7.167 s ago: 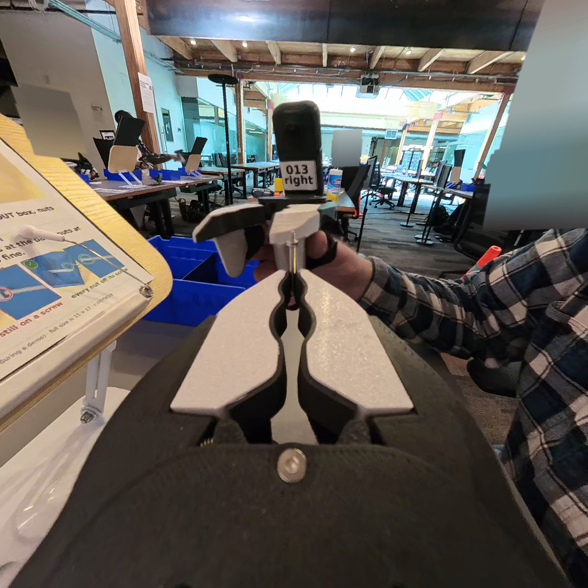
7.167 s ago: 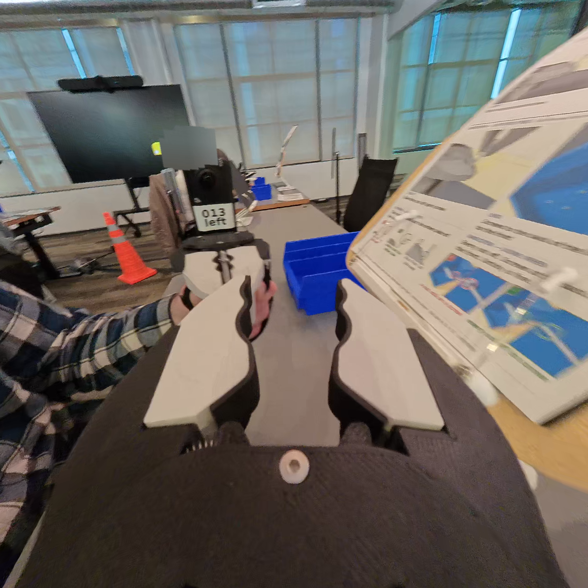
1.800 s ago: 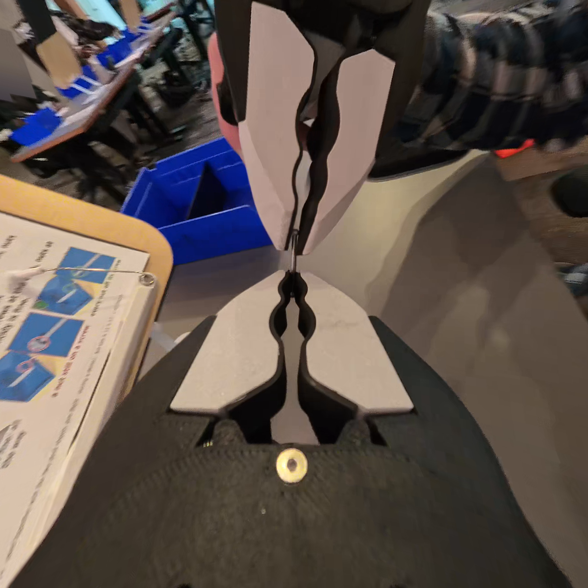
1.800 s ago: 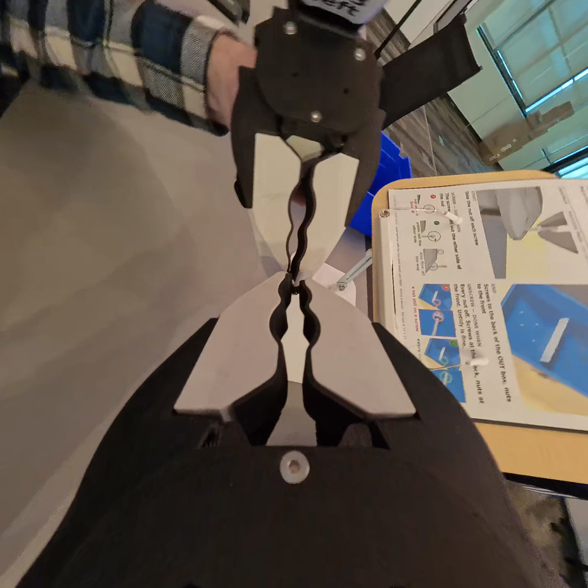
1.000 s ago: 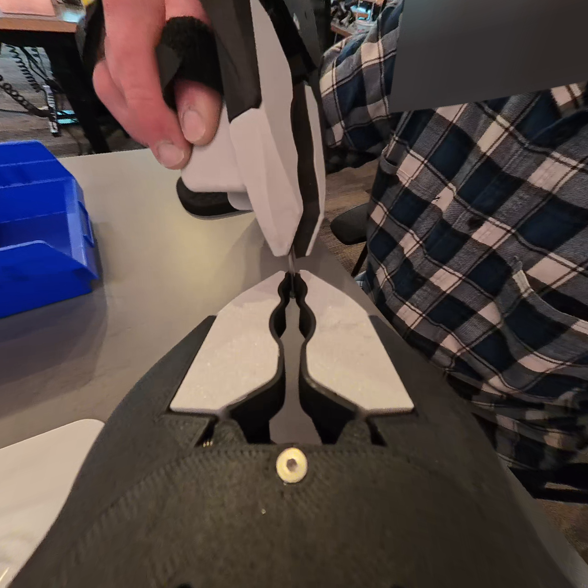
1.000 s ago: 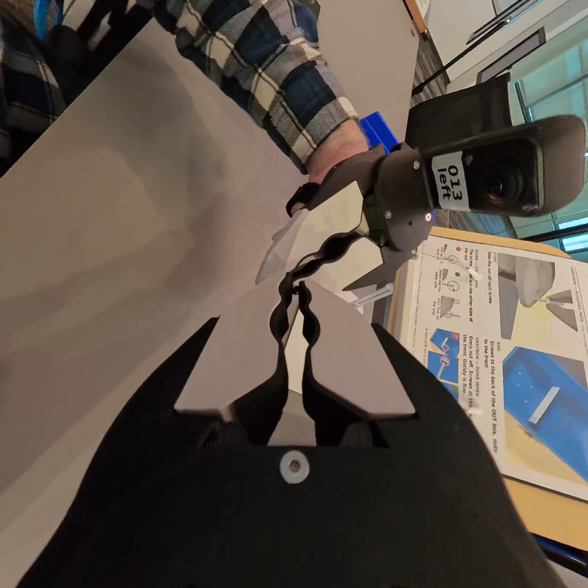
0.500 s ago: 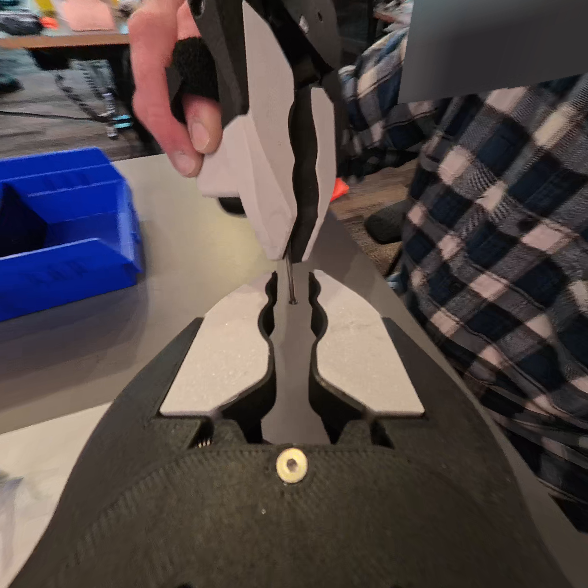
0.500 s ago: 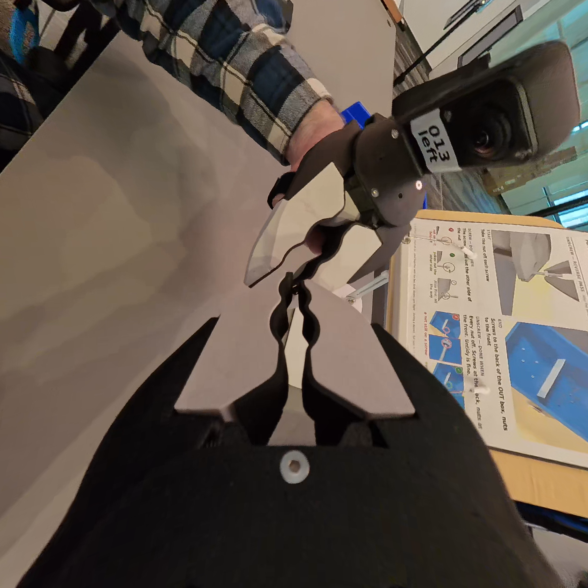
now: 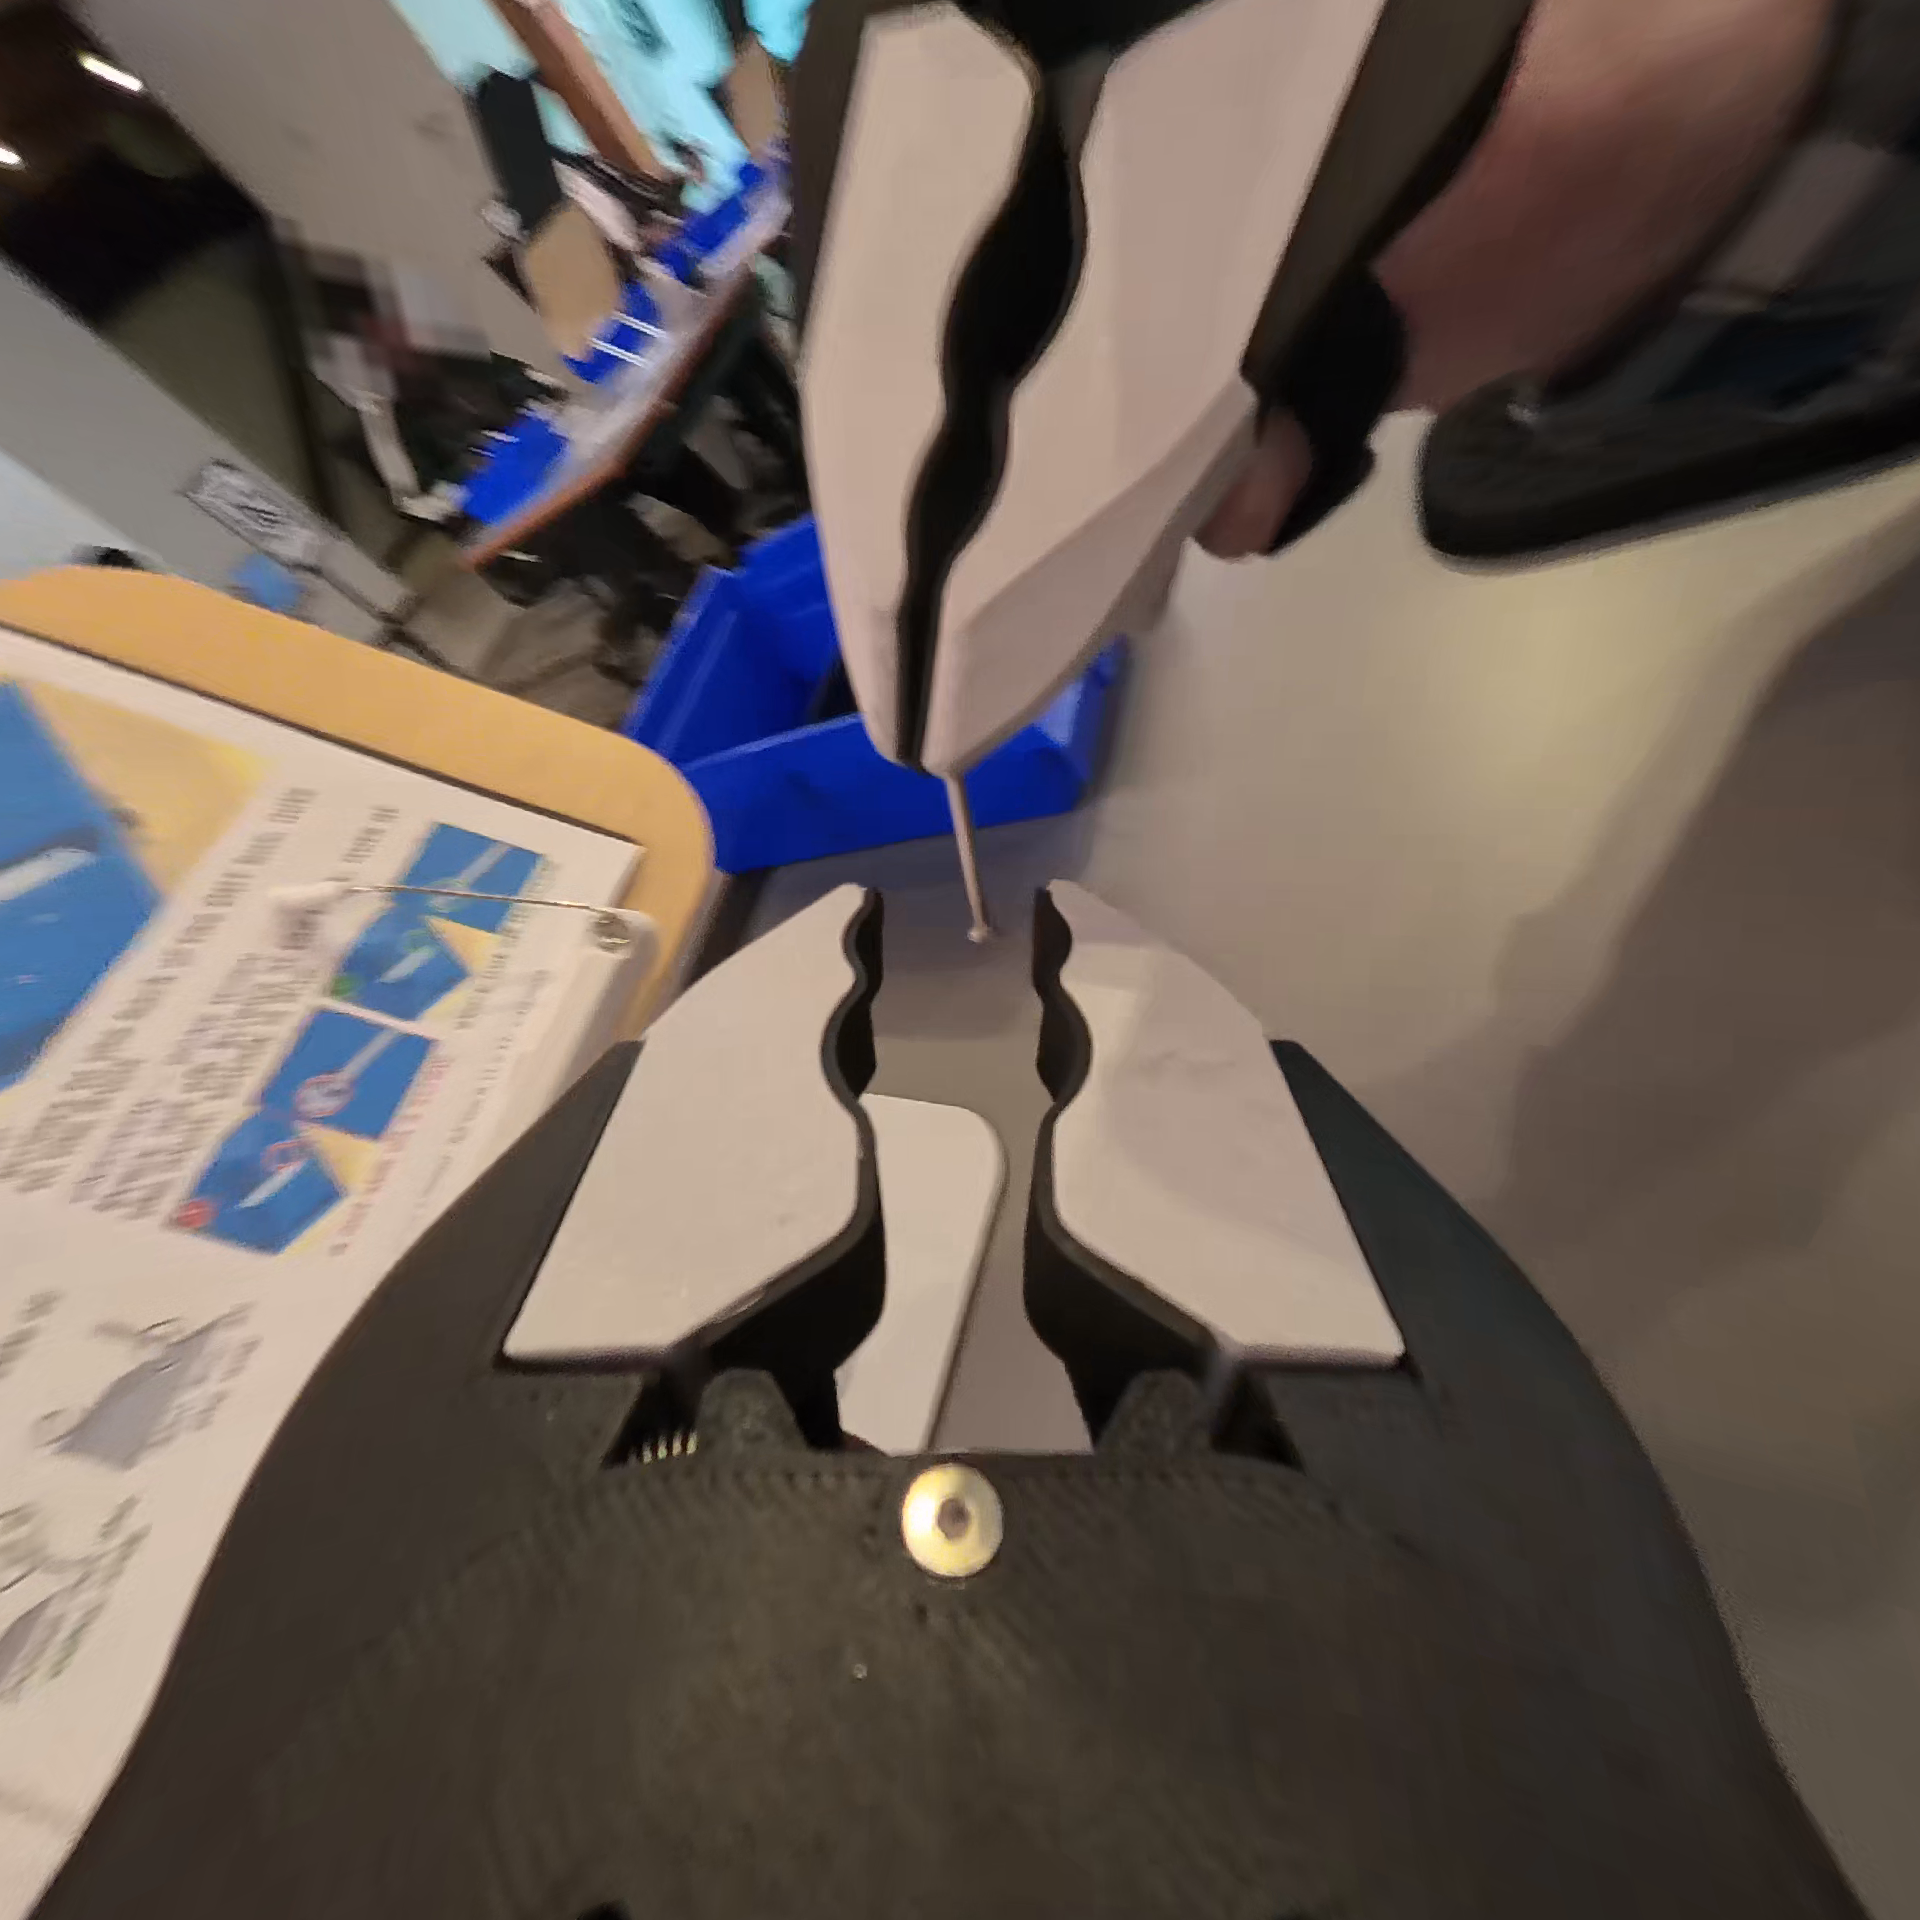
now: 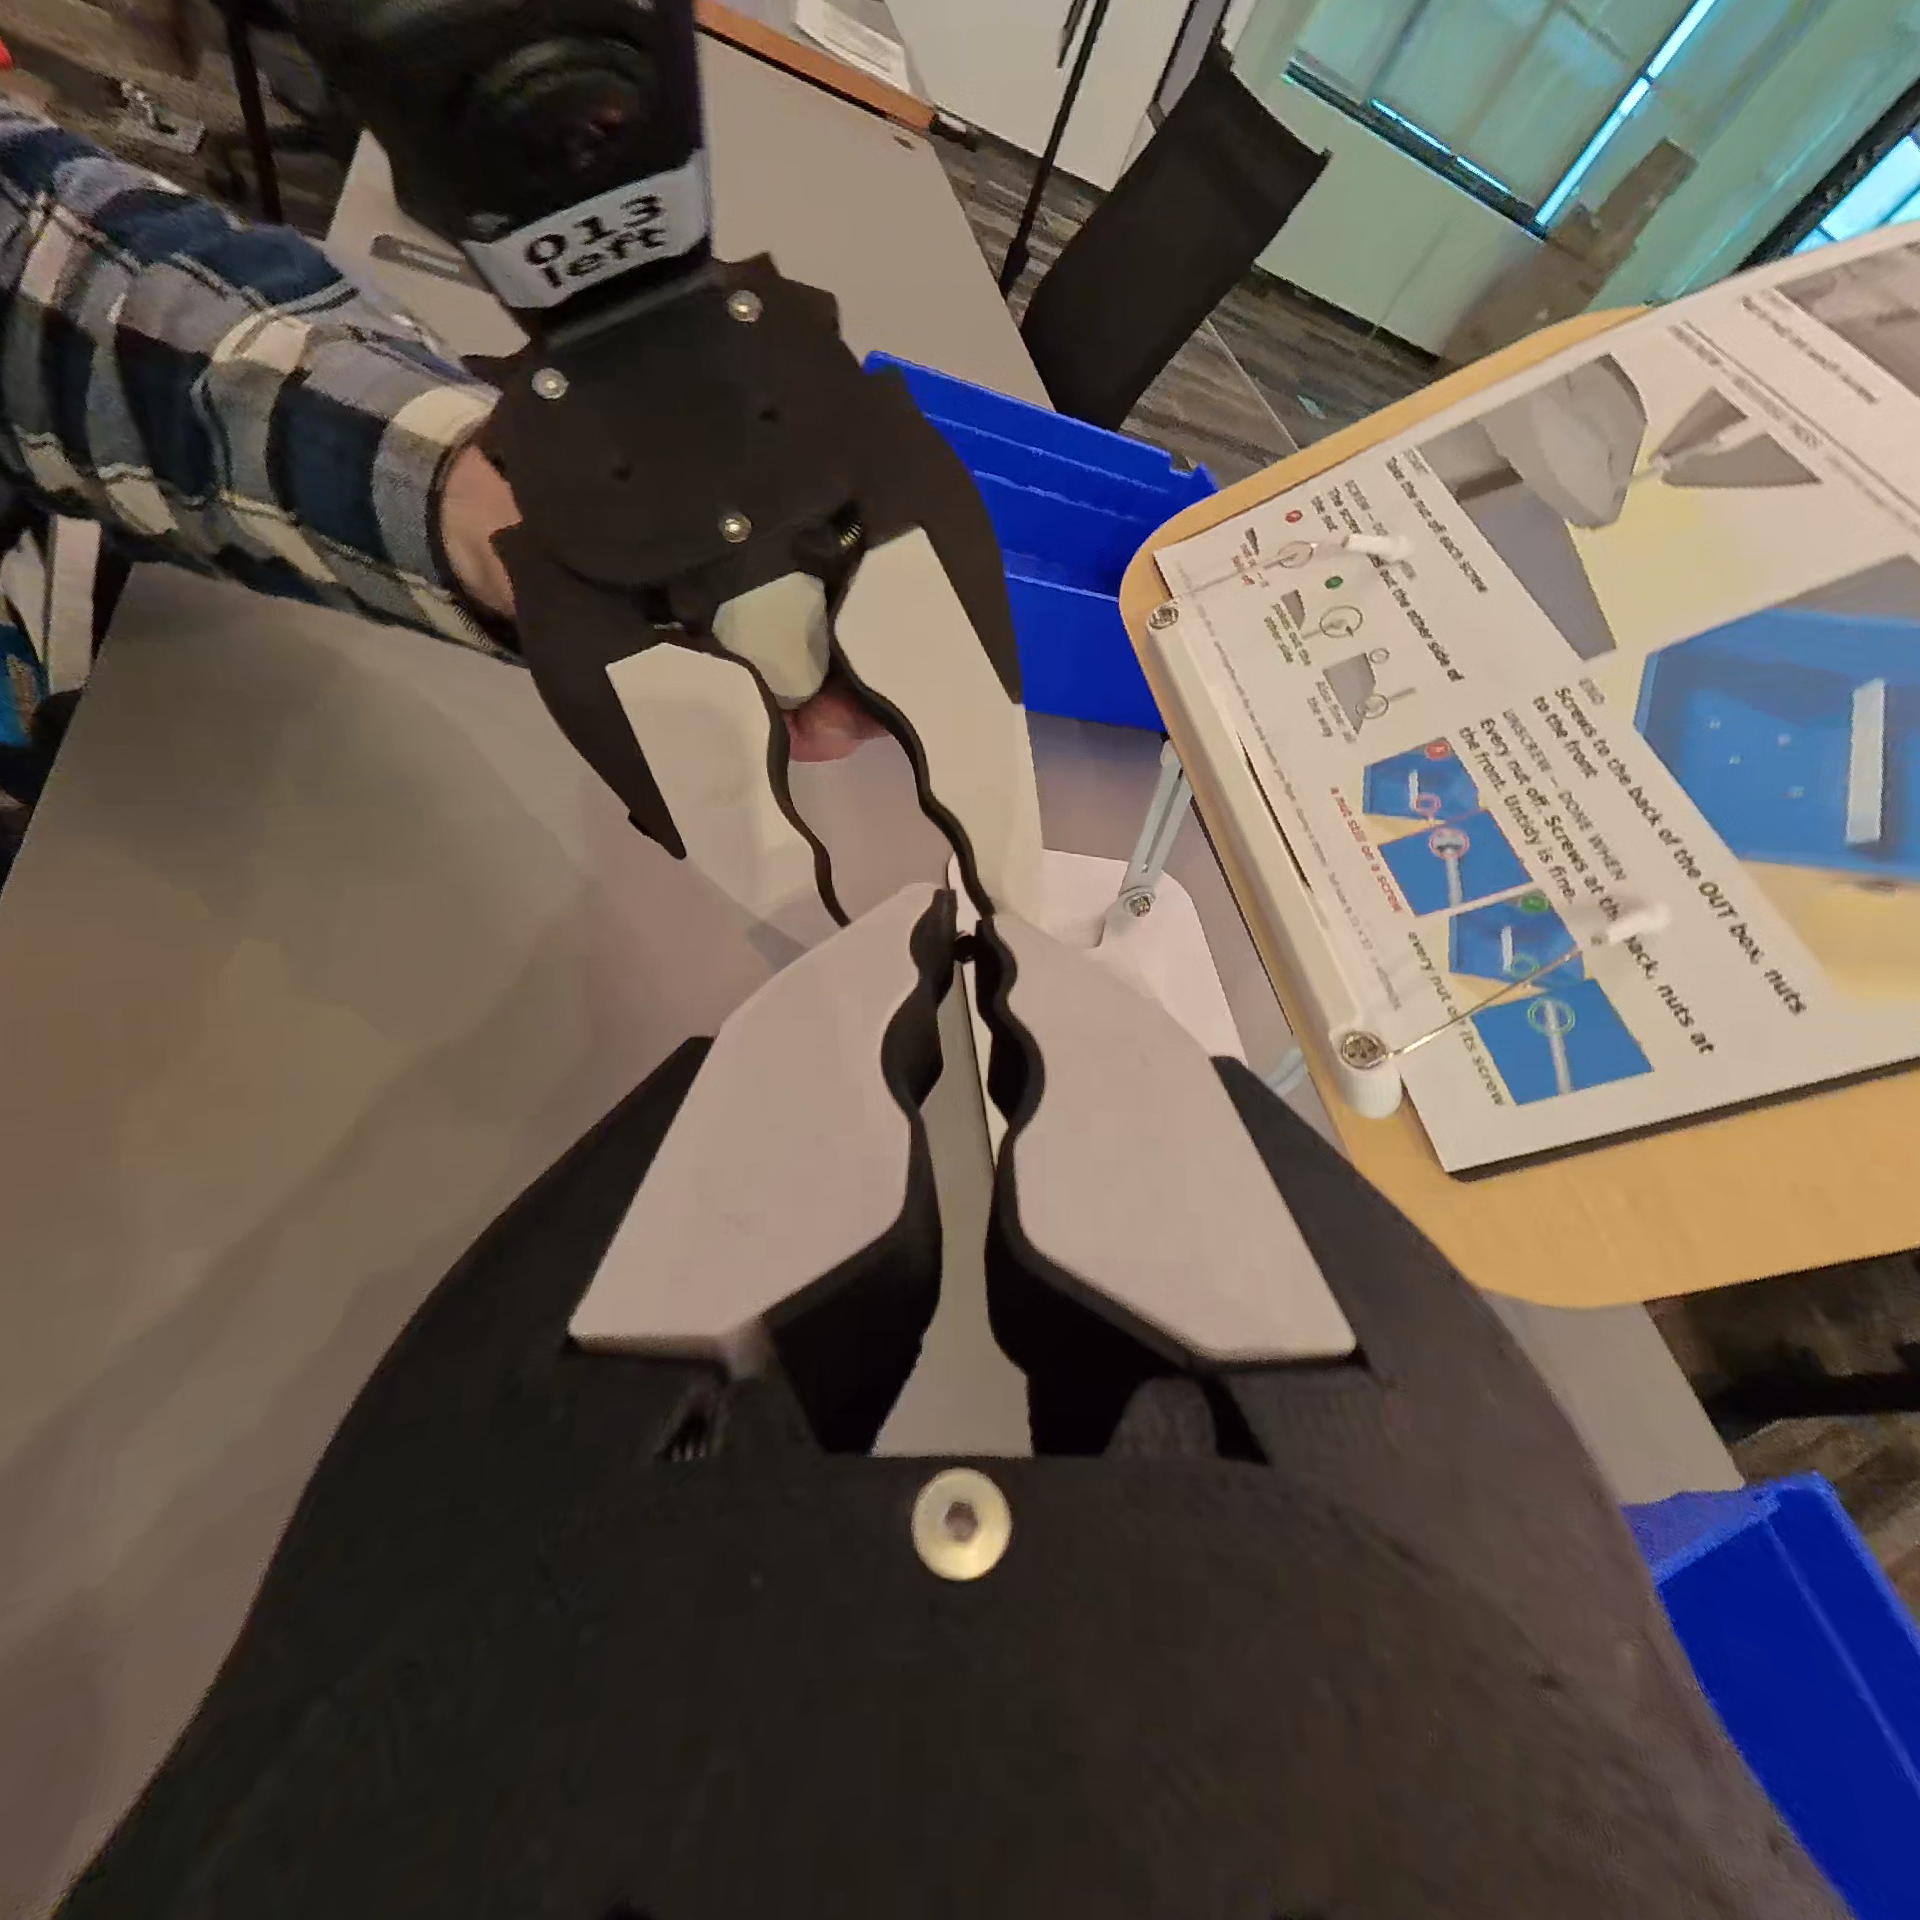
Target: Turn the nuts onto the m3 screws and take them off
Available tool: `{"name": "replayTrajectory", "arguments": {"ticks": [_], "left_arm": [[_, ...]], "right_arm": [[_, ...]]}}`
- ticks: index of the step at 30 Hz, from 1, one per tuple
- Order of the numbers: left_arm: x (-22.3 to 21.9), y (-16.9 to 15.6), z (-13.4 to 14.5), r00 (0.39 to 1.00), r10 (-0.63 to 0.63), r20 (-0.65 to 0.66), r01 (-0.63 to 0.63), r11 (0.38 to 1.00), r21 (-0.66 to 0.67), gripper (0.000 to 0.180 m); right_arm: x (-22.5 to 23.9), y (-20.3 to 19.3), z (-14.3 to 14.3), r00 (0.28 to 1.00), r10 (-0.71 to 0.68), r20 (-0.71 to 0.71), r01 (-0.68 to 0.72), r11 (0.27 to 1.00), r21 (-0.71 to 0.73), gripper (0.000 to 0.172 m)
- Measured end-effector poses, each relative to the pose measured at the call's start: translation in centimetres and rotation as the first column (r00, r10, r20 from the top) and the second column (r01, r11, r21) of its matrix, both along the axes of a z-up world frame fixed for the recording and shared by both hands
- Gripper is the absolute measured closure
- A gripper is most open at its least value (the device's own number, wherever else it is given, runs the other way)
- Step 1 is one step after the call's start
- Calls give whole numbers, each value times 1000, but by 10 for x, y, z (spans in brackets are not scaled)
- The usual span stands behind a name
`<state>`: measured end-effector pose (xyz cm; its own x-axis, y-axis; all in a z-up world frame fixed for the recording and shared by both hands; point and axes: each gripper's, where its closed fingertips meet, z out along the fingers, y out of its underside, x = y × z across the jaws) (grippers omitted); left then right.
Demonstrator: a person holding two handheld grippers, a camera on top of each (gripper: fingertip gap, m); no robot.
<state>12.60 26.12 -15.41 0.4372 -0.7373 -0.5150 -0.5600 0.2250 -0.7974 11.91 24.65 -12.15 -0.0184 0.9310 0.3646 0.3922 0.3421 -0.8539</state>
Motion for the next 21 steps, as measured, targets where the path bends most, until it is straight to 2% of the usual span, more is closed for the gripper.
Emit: {"name": "replayTrajectory", "arguments": {"ticks": [1,7,9,12,14,17,19,21], "left_arm": [[-1,2,3,1000,26,-3,-26,999,33,155],[-5,11,10,974,192,-122,-156,954,256,157],[-4,13,7,963,216,-163,-163,943,291,159],[-4,14,4,948,239,-209,-162,930,330,175],[-4,16,3,939,257,-227,-166,920,356,177],[-4,17,3,938,257,-233,-166,923,348,177],[-4,15,1,945,222,-240,-148,945,292,178],[-2,10,-2,965,146,-216,-108,978,177,178]], "right_arm": [[0,1,-1,1000,-14,-6,14,1000,-14,167],[3,9,-4,993,-93,-75,79,982,-169,167],[4,11,-5,988,-116,-103,89,969,-230,167],[5,14,-7,983,-138,-122,100,956,-275,167],[6,14,-7,981,-143,-131,102,954,-283,167],[6,14,-8,981,-140,-132,98,955,-280,167],[6,12,-8,985,-115,-127,80,964,-254,167],[6,10,-8,991,-82,-107,61,982,-180,167]]}}
